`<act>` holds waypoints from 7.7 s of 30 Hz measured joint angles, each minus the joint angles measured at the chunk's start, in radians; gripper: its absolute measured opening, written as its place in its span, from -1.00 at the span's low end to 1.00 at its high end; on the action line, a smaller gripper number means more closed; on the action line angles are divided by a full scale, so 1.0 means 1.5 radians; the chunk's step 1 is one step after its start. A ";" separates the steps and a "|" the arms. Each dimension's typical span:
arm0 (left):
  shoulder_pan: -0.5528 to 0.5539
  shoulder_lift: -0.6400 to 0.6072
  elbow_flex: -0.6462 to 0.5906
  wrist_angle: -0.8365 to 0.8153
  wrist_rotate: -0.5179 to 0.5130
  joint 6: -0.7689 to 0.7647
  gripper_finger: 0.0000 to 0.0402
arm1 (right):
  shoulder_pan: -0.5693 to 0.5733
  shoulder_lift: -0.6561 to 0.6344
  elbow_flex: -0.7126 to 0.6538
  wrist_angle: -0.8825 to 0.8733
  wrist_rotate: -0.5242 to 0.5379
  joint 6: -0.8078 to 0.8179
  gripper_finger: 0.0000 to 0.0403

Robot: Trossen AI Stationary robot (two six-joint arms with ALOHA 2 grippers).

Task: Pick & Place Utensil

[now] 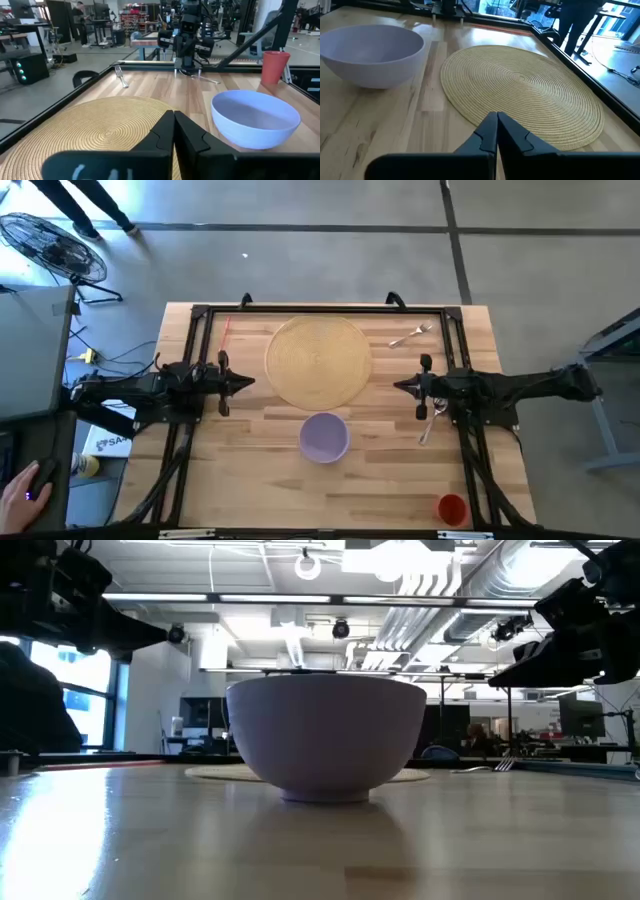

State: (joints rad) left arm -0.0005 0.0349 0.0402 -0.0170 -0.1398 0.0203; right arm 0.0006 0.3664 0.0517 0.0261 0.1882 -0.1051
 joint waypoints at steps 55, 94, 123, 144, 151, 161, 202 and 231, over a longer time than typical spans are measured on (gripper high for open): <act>0.000 0.000 0.000 0.000 0.000 0.000 -1.00 | 0.000 0.000 0.000 0.000 0.000 0.000 -1.00; 0.000 0.000 0.000 0.000 0.000 0.000 -1.00 | 0.000 0.000 0.000 0.253 -0.002 0.163 -1.00; 0.000 0.000 0.000 0.000 0.000 0.000 -1.00 | 0.204 0.409 0.208 0.308 0.009 0.109 -0.35; 0.000 0.000 0.000 0.000 0.000 0.000 -1.00 | 0.256 0.908 0.680 0.041 -0.150 0.040 0.47; 0.000 0.000 0.000 0.000 0.000 0.000 -1.00 | 0.263 1.035 0.816 -0.147 -0.114 0.030 0.47; 0.000 0.000 0.000 0.000 0.000 0.000 -1.00 | 0.257 1.066 0.856 -0.239 -0.080 0.026 0.40; 0.000 0.000 0.000 0.000 0.000 0.000 -1.00 | 0.285 1.029 0.856 -0.265 -0.052 0.067 -0.92; 0.000 0.000 0.000 0.000 -0.001 0.000 -1.00 | -0.096 1.001 0.912 -0.293 -0.035 0.010 -0.94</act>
State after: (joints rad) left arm -0.0004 0.0347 0.0402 -0.0174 -0.1410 0.0202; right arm -0.1438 1.8672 1.4204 -0.4128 0.1358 -0.0901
